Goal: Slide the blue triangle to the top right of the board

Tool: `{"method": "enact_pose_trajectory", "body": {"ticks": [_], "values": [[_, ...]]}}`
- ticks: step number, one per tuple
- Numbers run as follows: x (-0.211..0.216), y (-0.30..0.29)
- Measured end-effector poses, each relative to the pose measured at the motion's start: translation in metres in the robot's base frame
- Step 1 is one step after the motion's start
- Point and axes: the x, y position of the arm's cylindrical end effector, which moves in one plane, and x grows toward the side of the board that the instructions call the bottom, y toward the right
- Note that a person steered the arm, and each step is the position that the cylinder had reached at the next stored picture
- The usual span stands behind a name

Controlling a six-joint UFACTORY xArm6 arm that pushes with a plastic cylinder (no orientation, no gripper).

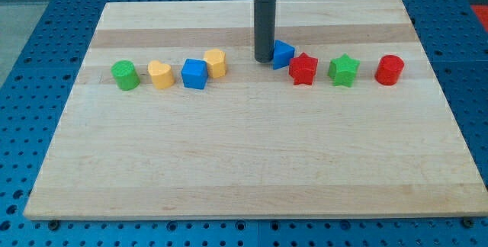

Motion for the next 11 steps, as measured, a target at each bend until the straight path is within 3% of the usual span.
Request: {"method": "enact_pose_trajectory", "body": {"ticks": [6,8,11], "values": [[0.017,0.116],[0.003,0.154],[-0.038,0.148]]}}
